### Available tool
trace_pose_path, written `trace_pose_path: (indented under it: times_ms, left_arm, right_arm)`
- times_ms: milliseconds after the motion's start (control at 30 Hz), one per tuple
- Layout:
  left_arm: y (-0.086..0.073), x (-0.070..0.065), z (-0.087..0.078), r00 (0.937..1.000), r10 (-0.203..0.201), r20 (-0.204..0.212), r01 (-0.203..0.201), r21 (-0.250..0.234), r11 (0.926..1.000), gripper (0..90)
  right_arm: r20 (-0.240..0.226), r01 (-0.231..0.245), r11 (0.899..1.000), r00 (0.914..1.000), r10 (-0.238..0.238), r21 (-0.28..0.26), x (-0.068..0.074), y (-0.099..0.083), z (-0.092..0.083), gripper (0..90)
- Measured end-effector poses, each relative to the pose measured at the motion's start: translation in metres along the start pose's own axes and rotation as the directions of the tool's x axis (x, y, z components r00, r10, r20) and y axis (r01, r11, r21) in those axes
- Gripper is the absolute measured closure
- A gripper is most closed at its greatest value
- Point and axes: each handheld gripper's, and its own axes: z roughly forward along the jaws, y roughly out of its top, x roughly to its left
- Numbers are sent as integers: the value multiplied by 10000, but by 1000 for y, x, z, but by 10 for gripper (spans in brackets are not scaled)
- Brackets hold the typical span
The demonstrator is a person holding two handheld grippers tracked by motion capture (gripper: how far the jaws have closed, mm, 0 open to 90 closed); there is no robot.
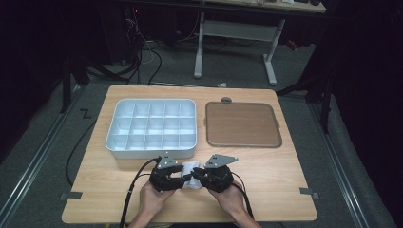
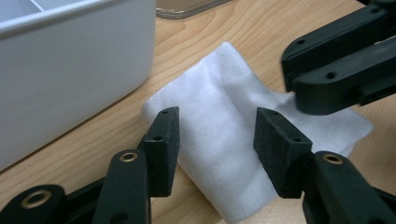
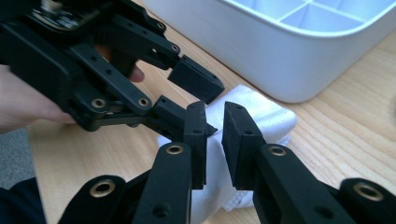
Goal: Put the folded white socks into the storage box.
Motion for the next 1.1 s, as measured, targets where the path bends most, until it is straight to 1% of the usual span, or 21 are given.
trace_pose_path:
  times_ms: [133,267,400,467,533,667,733,800,900,1100]
  left_arm:
    - [-3,2,2,9998,91,-170,-90,41,10000,514]
    - [-6,4,5,9996,114,-260,-111,118,9999,515]
    - [-7,5,6,9993,173,-318,-168,148,9997,517]
    - [-8,6,7,9992,155,-357,-150,149,9998,516]
    - [-9,6,8,9989,209,-410,-201,189,9996,511]
    - [-8,8,9,9990,38,-454,-29,217,9998,504]
    - [-7,9,9,9989,4,-478,7,243,9997,501]
    - [-8,10,9,9988,39,-487,-28,229,9997,500]
    - [-8,10,10,9989,-34,-475,43,193,9998,499]
    - [-7,11,10,9988,-86,-487,97,217,9997,485]
  right_arm:
    - [160,-58,9996,9999,54,276,-5,-6,8,801]
    - [519,-9,9975,9986,-28,707,-11,-17,12,800]
    - [722,-56,9963,9974,-6,859,-17,-24,13,799]
    - [751,-121,9957,9972,52,920,-20,-28,15,798]
    - [750,-144,9954,9972,72,947,-21,-30,16,798]
    - [787,-82,9958,9969,10,909,-22,-30,18,796]
    - [765,-175,9958,9970,106,894,-23,-31,20,796]
    - [746,-143,9965,9972,81,825,-24,-32,21,796]
    - [779,-177,9962,9969,111,849,-24,-33,21,794]
    - [661,-269,9965,9976,217,786,-27,-34,23,788]
